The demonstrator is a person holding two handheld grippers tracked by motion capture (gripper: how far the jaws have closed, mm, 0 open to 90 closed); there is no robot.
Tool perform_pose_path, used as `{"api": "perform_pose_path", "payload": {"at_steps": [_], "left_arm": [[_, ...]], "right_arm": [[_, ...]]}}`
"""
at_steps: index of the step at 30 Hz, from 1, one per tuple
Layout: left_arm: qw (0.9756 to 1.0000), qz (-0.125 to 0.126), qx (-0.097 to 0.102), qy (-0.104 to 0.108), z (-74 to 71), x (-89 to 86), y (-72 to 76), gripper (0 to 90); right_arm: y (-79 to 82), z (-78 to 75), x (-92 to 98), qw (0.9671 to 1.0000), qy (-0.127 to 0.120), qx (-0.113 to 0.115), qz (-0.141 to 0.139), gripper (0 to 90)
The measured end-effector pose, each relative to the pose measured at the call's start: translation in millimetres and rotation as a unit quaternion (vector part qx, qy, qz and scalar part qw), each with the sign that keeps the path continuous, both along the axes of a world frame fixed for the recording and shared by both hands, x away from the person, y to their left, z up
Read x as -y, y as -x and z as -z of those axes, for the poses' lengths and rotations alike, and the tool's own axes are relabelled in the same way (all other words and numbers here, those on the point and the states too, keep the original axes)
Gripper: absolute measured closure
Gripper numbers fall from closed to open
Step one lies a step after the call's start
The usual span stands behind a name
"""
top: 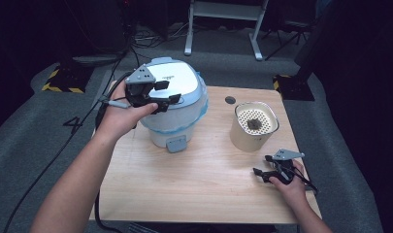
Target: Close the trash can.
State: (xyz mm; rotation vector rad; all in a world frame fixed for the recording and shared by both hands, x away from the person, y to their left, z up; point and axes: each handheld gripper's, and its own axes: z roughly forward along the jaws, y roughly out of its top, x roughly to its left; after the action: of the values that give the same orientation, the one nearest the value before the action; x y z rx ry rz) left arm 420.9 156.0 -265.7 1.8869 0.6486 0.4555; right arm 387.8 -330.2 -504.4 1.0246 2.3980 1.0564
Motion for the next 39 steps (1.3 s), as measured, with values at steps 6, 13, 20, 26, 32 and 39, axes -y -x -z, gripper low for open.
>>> {"api": "perform_pose_path", "payload": {"at_steps": [6, 13, 20, 26, 32, 39], "left_arm": [[0.9999, 0.011, 0.002, -0.001, 5.6, -7.4, 25.9, 37.7], [0.9999, 0.013, 0.003, -0.002, 17.5, -15.4, 47.2, 36.4], [0.9999, 0.013, -0.007, -0.005, 37.2, -21.7, 60.5, 36.0], [0.9997, 0.016, -0.016, -0.01, 57.8, -25.8, 63.6, 35.8], [0.9994, 0.016, -0.03, -0.006, 78.3, -31.1, 64.9, 35.9], [0.9989, 0.008, -0.045, -0.009, 109.2, -33.5, 66.1, 35.8]], "right_arm": [[0.0, 0.0, 0.0, 1.0, 0.0, 0.0, 0.0, 18.8], [0.0, 0.0, 0.0, 1.0, 0.0, 0.0, 0.0, 18.8], [0.0, 0.0, 0.0, 1.0, 0.0, 0.0, 0.0, 18.7], [0.0, 0.0, 0.0, 1.0, 0.0, 0.0, 0.0, 18.7], [0.0, 0.0, 0.0, 1.0, 0.0, 0.0, 0.0, 18.7], [-0.1, 0.0, 0.0, 1.0, 0.0, 0.0, 0.0, 18.8]]}}
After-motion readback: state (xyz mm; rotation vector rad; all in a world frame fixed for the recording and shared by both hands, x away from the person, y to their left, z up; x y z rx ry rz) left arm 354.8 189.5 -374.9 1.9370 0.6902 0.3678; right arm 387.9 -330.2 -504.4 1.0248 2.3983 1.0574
